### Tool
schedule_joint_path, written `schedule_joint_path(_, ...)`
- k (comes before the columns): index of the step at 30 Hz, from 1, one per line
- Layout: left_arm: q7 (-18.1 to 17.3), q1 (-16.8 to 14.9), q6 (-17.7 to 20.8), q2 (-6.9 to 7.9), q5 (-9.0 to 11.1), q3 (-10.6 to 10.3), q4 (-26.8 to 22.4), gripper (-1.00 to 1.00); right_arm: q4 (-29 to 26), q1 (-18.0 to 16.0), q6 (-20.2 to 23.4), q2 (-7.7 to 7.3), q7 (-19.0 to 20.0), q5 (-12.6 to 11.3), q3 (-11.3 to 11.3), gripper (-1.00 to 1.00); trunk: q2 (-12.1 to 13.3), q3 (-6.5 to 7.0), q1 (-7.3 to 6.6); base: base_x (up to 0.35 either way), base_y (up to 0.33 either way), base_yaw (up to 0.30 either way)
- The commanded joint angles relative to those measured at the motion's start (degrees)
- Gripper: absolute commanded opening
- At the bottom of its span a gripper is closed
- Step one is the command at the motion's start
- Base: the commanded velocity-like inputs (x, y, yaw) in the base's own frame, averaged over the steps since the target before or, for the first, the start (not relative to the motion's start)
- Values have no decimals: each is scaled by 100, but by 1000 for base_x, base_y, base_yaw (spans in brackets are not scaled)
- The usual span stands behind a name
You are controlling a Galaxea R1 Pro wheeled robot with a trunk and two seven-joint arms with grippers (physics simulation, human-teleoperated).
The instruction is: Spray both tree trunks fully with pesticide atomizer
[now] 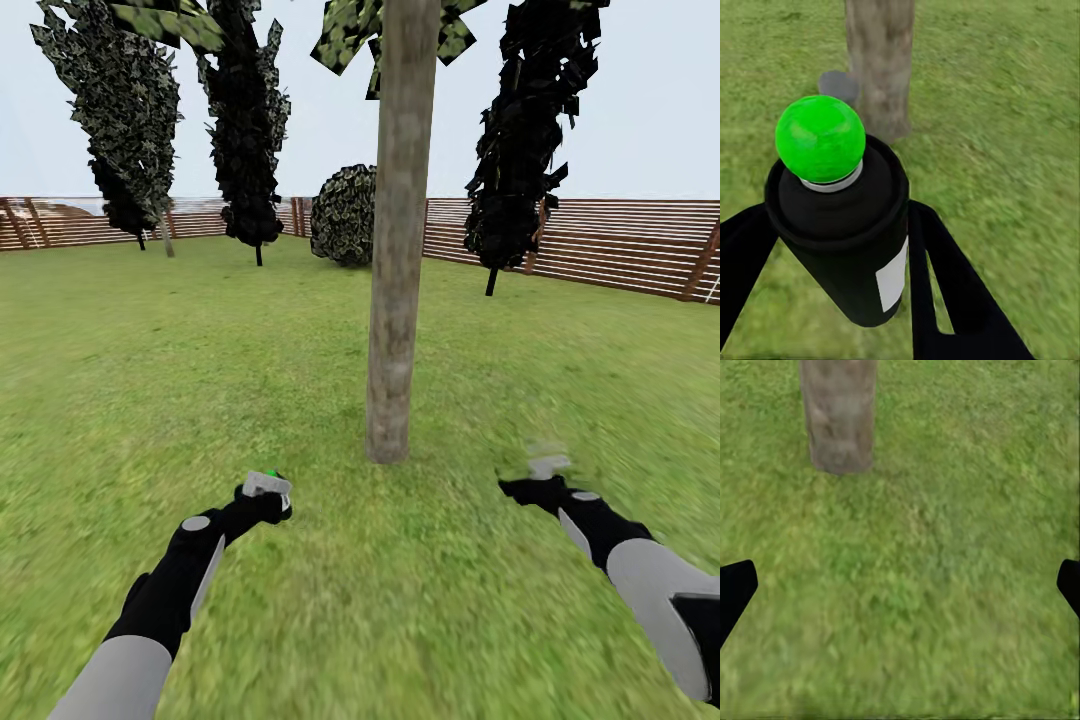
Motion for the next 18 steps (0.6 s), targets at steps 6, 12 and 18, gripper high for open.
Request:
schedule_joint_path(6,1036,1,-572,-73,5,-1,348,-100,1346,489,-1982,6,-932,-51,-12,100,0,1,0,0,0,0)
schedule_joint_path(12,1164,0,-703,-202,12,13,607,-100,1494,978,-2404,54,-1410,-72,-13,100,0,1,0,0,0,0)
schedule_joint_path(18,1166,0,-724,-289,19,13,798,-100,1505,1165,-2466,234,-1482,-72,-21,100,0,1,0,0,0,0)
